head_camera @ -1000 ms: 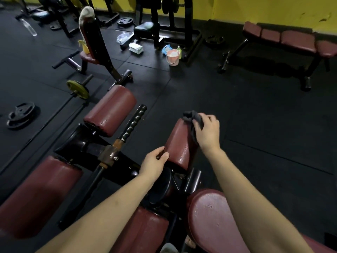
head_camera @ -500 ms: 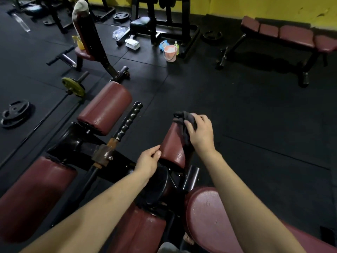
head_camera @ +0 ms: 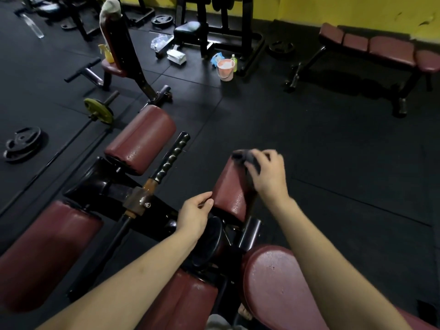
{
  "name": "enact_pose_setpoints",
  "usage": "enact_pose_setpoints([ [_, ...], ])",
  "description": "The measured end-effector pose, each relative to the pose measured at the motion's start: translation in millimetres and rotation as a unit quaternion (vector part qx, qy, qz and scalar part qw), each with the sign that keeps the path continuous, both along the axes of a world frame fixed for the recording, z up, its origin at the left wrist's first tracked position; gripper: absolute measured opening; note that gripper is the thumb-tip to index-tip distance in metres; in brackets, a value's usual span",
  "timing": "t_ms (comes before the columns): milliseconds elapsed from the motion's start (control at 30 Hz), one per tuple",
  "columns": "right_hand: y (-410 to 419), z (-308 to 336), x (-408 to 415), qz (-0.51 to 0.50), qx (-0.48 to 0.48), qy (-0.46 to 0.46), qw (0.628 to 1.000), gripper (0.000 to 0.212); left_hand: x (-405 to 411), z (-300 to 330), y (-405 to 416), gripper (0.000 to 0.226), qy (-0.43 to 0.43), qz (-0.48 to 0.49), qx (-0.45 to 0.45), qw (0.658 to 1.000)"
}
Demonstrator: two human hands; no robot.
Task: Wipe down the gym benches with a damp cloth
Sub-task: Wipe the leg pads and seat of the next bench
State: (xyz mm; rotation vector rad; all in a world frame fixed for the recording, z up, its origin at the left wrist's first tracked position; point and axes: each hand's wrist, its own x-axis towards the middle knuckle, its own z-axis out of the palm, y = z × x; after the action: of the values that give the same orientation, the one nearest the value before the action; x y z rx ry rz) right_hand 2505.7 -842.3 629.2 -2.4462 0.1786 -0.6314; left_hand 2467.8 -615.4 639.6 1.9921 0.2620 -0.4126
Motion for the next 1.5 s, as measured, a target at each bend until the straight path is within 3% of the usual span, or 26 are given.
enact_pose_setpoints([
  [133,-4.7,12.1,22.7,-0.026,0.007,0.039,0.999,0.032,-5.2,3.9,-1.9,0.027,-0.015,-0.011,0.031,0.999],
  [333,56.0,0.7,-73.0,0.145,-0.065,-0.008,0.987,0.034,-4.9,-0.6,-1.5,0.031,-0.021,0.009,0.007,1.0],
  [400,49.5,1.8,-65.0,0.173,-0.084,-0.004,0.981,0.035,-5.7,0.3,-1.1,0.029,-0.019,0.014,0.003,1.0],
  [567,0.9,12.5,21.6,0.045,-0.039,0.013,0.998,0.027,-14.1,9.7,-4.1,0.03,-0.02,-0.007,0.036,0.999],
  [667,4.3,14.0,17.6,0.001,0.003,0.027,1.0,0.029,-15.8,9.2,-9.6,0.035,-0.056,-0.045,0.078,0.994],
  [867,54.0,-14.1,-91.8,0.052,0.046,-0.02,0.997,0.036,-1.8,0.0,-13.0,0.033,-0.05,-0.06,0.108,0.991],
  [967,34.6,-15.6,-67.7,0.06,0.022,-0.021,0.998,0.031,1.5,-4.9,-10.8,0.034,-0.032,-0.049,0.101,0.993],
  [1133,-1.7,7.7,7.5,-0.031,0.067,0.011,0.997,0.029,6.9,-2.7,-4.2,0.033,0.011,-0.038,0.062,0.997],
  [1233,23.3,2.3,-24.7,-0.013,0.042,-0.008,0.999,0.031,5.0,-0.1,0.4,0.028,-0.009,-0.03,0.085,0.996],
  [1367,63.5,-17.6,-102.1,0.066,0.036,-0.028,0.997,0.037,-4.4,-6.6,1.9,0.034,0.002,-0.053,0.033,0.998],
  [1433,50.9,-19.0,-95.1,0.09,0.023,-0.03,0.995,0.038,-4.2,-7.9,1.7,0.037,0.001,-0.056,0.031,0.998],
  [1500,26.4,-16.1,-58.5,0.047,0.014,-0.032,0.998,0.033,-1.2,-7.9,1.5,0.042,0.015,-0.055,0.03,0.998],
])
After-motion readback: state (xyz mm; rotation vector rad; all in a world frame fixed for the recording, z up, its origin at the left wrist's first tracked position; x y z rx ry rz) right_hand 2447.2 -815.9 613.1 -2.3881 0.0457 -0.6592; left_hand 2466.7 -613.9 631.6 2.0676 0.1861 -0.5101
